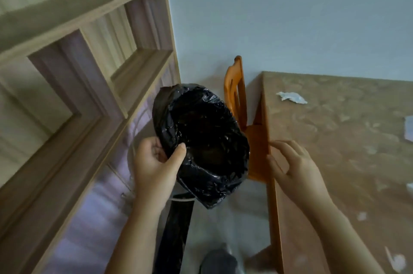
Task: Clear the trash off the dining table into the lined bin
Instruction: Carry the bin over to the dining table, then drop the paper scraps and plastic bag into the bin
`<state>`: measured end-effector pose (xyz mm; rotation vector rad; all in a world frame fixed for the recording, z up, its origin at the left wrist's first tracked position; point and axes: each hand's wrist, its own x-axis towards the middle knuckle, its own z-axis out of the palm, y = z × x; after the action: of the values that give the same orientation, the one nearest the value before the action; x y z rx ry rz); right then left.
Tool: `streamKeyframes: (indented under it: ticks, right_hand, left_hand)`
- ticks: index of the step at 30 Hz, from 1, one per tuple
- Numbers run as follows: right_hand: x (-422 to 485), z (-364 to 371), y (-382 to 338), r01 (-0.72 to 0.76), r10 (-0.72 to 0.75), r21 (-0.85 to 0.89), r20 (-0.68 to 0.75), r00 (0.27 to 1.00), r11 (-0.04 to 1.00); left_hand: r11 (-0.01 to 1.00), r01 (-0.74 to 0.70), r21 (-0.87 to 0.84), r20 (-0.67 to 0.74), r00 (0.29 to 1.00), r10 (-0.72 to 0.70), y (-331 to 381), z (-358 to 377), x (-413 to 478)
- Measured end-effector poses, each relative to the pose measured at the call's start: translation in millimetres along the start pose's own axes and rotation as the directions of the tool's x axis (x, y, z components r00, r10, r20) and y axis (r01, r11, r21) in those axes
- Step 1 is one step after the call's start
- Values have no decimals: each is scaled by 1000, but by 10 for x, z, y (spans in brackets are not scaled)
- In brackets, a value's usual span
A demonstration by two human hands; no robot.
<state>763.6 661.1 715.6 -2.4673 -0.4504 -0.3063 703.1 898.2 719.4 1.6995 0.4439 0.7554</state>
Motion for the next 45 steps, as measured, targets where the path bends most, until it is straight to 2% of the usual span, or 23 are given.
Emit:
streamKeyframes:
  ticks: [4, 10, 16, 21, 27, 34, 45]
  right_hand:
    - [663, 112, 234, -67, 69, 17, -84, 994, 998]
    - [1484, 80, 550, -96, 93, -9, -167, 982, 995]
    - [1987, 108, 957, -234, 219, -53, -200, 955, 971]
    - [2383, 249, 1330, -402, 369, -98, -249, 895, 910]
    - [2887, 575, 1689, -594, 554, -84, -275, 786, 800]
    - [3105, 720, 2280, -709, 678, -27, -272, 683, 704]
    - [3562, 1053, 3556, -764, 764, 43, -102, 638, 644]
  left_hand:
    - [997, -70, -27, 47, 996, 71, 61, 511, 680]
    - [982, -155, -105, 120, 978, 168, 261, 1263, 1521]
    - [962, -106, -251, 164, 975, 150, 220, 1900, 2179]
    - [942, -59, -330, 311, 936, 167, 142, 2538, 2761]
    - [946, -63, -319, 532, 814, 234, 40, 3245, 3364]
    - [969, -132, -209, 618, 750, 235, -75, 3937, 3619]
    - [968, -250, -32, 608, 763, 217, -130, 4651, 3597]
